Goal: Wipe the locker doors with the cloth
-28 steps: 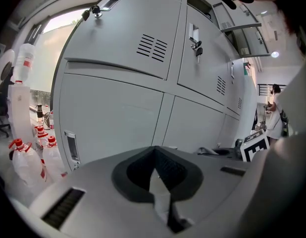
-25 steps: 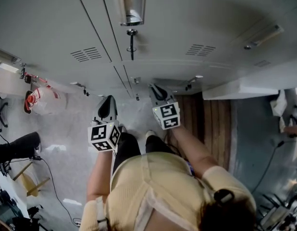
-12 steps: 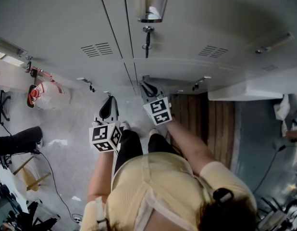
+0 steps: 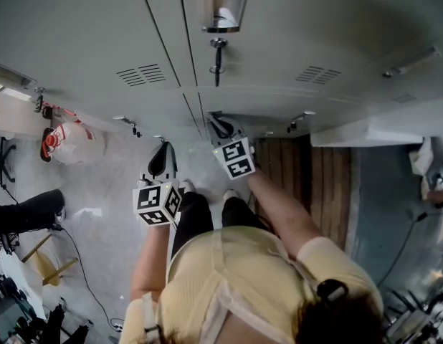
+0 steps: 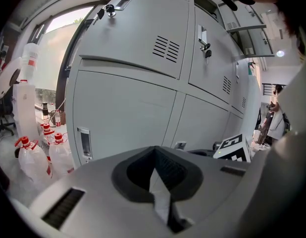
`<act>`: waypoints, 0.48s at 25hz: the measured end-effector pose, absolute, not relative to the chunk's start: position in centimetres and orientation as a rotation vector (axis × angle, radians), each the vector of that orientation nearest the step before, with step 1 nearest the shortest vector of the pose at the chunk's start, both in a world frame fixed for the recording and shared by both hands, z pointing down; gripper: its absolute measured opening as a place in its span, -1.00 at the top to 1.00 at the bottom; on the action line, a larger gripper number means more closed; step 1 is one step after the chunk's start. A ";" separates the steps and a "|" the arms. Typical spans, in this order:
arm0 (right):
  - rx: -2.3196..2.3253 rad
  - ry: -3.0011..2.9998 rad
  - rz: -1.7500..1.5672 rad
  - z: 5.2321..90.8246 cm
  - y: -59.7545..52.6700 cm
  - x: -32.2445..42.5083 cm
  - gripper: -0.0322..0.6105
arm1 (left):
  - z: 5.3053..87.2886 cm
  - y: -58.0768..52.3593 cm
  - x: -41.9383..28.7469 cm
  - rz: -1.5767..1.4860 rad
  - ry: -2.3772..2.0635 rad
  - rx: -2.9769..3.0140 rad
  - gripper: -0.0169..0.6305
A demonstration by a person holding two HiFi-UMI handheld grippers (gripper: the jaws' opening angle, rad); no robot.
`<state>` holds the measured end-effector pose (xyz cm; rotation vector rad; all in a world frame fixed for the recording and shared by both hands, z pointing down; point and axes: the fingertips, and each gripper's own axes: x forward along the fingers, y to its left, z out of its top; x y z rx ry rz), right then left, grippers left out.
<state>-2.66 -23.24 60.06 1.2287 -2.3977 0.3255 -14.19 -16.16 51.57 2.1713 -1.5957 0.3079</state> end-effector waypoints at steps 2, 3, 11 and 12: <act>1.246 -2.387 0.337 60.1 -23.3 -1.9 0.84 | 51.6 -16.2 -14.0 0.308 -1.591 2.174 0.94; 1.259 -2.382 0.347 60.2 -23.3 -1.5 0.84 | 51.6 -16.3 -13.8 0.309 -1.588 2.176 0.94; 1.363 -2.330 0.414 60.5 -23.4 2.5 0.84 | 51.6 -16.6 -12.5 0.313 -1.562 2.199 0.94; 1.376 -2.323 0.418 60.6 -23.4 3.0 0.84 | 51.6 -16.6 -12.3 0.312 -1.559 2.201 0.94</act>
